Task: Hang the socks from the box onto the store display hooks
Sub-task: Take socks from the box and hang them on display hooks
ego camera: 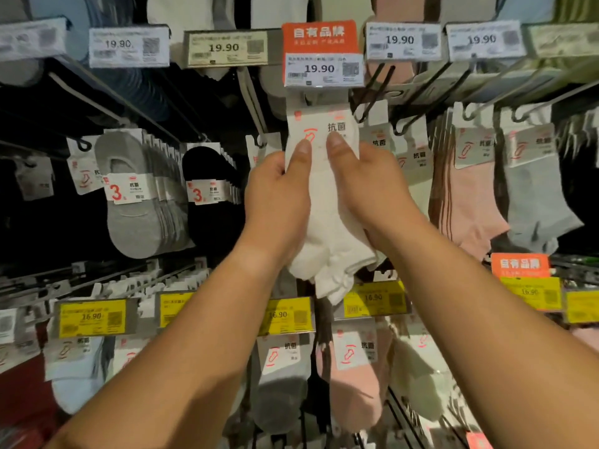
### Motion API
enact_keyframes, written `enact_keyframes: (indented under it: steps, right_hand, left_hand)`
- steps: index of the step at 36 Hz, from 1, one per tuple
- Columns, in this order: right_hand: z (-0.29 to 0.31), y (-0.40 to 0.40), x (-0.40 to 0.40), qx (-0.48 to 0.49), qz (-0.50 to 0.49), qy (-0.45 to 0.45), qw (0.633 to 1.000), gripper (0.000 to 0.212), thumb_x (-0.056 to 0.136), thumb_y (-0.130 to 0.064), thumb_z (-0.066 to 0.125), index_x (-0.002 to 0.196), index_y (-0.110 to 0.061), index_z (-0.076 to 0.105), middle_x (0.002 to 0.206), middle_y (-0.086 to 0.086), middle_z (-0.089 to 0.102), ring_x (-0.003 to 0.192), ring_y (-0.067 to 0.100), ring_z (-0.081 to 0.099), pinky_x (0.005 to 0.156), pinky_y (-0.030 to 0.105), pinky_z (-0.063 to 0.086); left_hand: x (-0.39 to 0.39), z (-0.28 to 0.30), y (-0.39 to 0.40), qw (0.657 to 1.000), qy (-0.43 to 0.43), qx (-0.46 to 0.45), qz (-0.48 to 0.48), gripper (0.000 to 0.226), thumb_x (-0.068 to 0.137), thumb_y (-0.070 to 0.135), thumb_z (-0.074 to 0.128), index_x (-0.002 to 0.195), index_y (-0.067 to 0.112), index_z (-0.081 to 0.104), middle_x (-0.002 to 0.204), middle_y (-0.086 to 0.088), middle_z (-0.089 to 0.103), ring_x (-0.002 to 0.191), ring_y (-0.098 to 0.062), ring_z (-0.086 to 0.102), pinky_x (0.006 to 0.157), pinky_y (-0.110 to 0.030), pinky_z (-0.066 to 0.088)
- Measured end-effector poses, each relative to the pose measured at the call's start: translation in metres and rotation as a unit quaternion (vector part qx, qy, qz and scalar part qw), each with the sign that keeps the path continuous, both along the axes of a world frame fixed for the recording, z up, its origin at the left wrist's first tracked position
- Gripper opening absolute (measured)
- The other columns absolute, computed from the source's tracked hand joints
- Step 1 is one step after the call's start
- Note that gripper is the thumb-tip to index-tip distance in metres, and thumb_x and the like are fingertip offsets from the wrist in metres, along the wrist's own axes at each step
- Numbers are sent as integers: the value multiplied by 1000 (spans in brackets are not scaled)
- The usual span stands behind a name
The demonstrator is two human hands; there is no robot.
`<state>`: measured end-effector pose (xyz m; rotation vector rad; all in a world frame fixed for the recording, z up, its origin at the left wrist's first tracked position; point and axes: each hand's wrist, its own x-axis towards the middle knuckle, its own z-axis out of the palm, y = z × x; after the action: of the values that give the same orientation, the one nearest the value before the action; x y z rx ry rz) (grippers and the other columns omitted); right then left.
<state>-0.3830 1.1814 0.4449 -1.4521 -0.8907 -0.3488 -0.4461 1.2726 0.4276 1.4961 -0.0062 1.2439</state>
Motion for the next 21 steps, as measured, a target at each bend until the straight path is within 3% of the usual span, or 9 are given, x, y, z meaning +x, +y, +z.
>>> enact_keyframes:
  steps: [4,6,8,9,10,12,15,18,21]
  right_hand:
    - [5,-4,3,-11,7,30,999,37,100,-46,50,84,-17,66,73,-9,69,70,6,64,60,19,46]
    - [3,-6,9,-16,15,48,999,35,100,-44,51,77,-19,62,60,-16,65,55,-8,60,51,10,42]
    - [4,-4,11,-29,22,59,998,35,100,-43,51,78,-18,60,52,-17,61,46,-9,54,46,8,38]
    - [4,-2,14,-29,27,62,997,34,100,-44,51,87,-15,64,61,-17,64,56,-6,58,55,11,40]
    - [5,1,16,-25,24,68,997,39,100,-45,50,104,-10,65,82,-11,69,76,2,63,67,15,40]
    - [8,9,17,-45,-7,83,996,54,100,-47,48,133,-5,53,119,1,61,105,18,57,83,26,38]
    - [12,27,28,-80,-45,96,991,52,99,-47,49,129,-5,55,119,8,62,102,27,59,86,32,47]
    - [7,44,38,-115,-105,92,983,48,99,-49,48,117,-7,61,115,13,66,93,31,60,77,31,44]
    - [-17,49,40,-148,-135,60,978,42,102,-46,43,117,-8,55,117,14,65,89,29,56,72,31,36]
  left_hand:
    - [2,6,-2,1000,18,-6,7,45,82,51,62,80,6,65,81,-20,69,74,-35,66,70,-47,53]
    - [1,7,-3,1000,20,-16,4,52,81,51,62,87,-1,65,90,-29,69,83,-48,68,74,-57,56]
    - [0,8,-3,999,28,-29,3,55,79,52,62,92,-2,66,100,-31,69,96,-51,67,82,-65,54]
    - [1,8,-1,999,40,-33,0,50,80,50,62,90,1,67,100,-29,71,96,-49,68,84,-63,55]
    - [5,8,2,998,57,-36,1,44,83,48,61,89,5,68,98,-25,73,96,-45,70,86,-61,57]
    - [18,12,12,994,95,-38,27,35,92,45,59,92,12,68,94,-14,74,93,-36,72,87,-49,59]
    - [43,14,28,977,170,25,129,40,102,44,48,117,11,66,101,-4,66,90,-22,66,76,-28,54]
    - [57,9,33,954,233,49,182,49,104,49,43,124,8,61,117,-4,65,104,-27,62,91,-33,50]
    - [53,-4,36,920,317,116,200,54,104,52,41,133,8,51,130,-11,61,116,-34,59,91,-35,48]
